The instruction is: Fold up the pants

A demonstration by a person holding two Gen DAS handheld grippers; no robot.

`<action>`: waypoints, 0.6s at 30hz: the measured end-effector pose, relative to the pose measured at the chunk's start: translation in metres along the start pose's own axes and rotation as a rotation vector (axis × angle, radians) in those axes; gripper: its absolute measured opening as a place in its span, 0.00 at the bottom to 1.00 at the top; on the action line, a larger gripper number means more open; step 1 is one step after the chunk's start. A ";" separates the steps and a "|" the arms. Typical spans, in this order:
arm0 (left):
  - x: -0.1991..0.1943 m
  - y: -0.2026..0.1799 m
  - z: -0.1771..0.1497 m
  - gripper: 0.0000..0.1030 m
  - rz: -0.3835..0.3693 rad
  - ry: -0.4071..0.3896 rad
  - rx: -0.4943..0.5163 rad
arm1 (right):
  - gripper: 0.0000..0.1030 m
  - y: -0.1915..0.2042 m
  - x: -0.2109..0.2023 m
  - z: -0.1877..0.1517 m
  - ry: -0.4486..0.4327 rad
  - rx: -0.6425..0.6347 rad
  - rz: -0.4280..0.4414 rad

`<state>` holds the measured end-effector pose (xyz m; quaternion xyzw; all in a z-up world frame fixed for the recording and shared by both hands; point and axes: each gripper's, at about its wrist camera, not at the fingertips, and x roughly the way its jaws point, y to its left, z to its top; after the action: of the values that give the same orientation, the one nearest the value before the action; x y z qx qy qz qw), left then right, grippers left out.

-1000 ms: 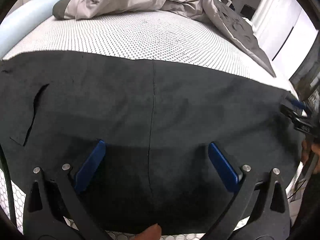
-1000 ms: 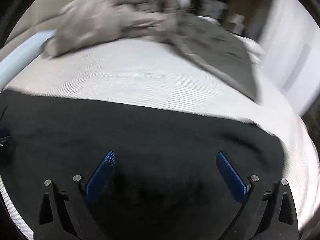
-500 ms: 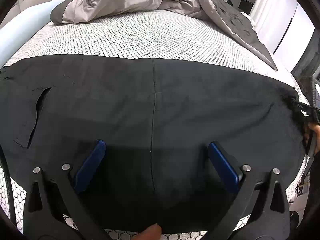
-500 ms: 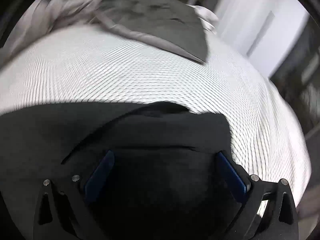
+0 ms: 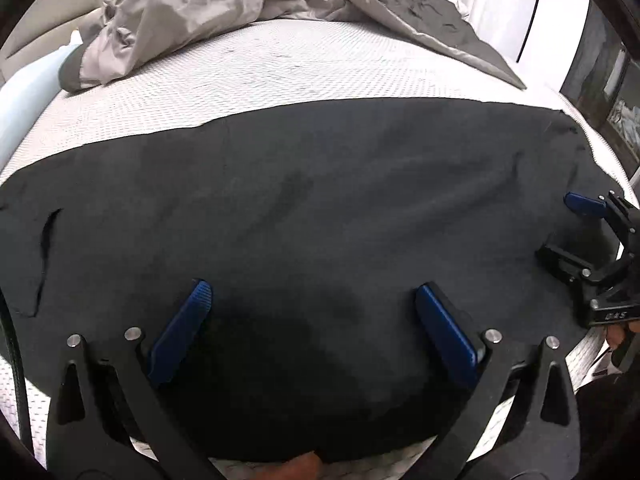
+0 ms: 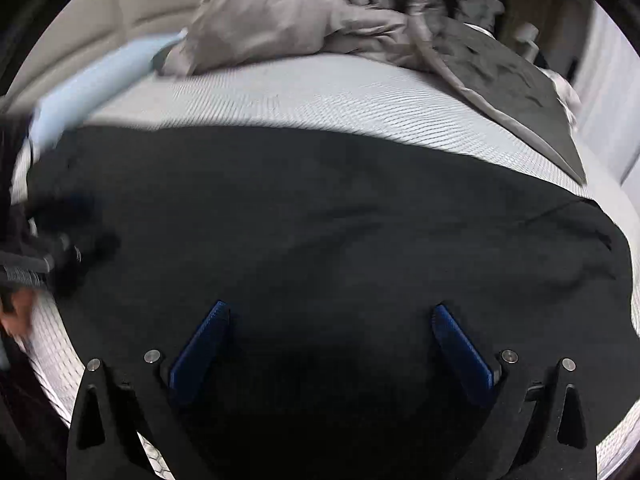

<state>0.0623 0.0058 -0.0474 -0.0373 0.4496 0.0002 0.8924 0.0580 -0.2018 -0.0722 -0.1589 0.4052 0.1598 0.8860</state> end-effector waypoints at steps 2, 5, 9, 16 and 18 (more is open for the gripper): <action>-0.007 0.018 -0.006 0.89 0.036 -0.003 -0.002 | 0.99 -0.004 0.007 -0.007 0.012 0.021 0.024; -0.023 0.059 -0.016 0.77 0.069 -0.022 -0.033 | 0.99 -0.021 0.010 -0.008 0.013 0.073 0.039; -0.036 0.126 -0.025 0.53 0.171 -0.056 -0.209 | 0.99 -0.026 0.016 -0.005 0.018 0.093 0.026; -0.053 0.100 -0.017 0.54 0.063 -0.134 -0.235 | 0.99 -0.042 0.015 0.000 0.019 0.087 0.009; -0.050 0.076 -0.005 0.68 -0.013 -0.134 -0.201 | 0.99 -0.041 0.014 -0.001 0.017 0.090 0.002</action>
<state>0.0258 0.0831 -0.0157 -0.1295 0.3864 0.0420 0.9122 0.0829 -0.2364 -0.0771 -0.1197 0.4196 0.1410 0.8887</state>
